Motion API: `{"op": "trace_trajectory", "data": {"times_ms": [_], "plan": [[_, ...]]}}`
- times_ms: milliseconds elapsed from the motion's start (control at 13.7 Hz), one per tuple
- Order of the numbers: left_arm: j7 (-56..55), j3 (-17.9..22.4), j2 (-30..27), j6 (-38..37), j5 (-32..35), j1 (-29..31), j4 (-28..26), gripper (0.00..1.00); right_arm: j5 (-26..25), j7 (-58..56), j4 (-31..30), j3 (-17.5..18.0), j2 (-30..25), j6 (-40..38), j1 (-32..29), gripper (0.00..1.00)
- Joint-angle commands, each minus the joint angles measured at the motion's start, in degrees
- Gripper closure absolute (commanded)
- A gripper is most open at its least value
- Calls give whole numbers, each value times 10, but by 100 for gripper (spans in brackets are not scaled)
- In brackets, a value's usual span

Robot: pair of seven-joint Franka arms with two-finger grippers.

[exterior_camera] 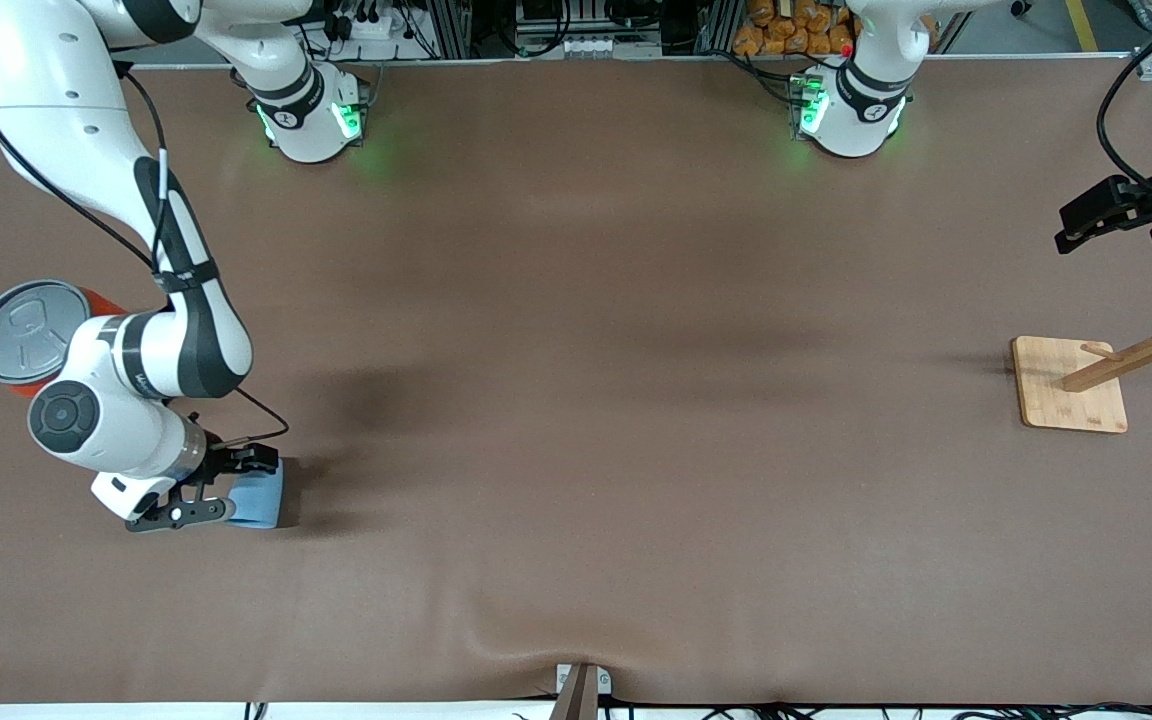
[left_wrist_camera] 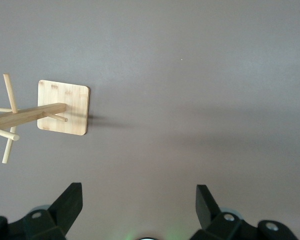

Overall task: Flip cup
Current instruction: 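Close the right gripper around the lying blue cup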

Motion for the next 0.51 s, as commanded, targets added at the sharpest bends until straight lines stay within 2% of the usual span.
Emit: {"op": "trace_trajectory", "data": {"times_ms": [0, 438], "plan": [[4, -3, 3, -10, -2, 2, 13, 0, -8, -7, 1, 4, 18, 33, -6, 0], [5, -3, 2, -10, -2, 4, 13, 0, -12, -8, 1, 3, 43, 68, -6, 0]]}}
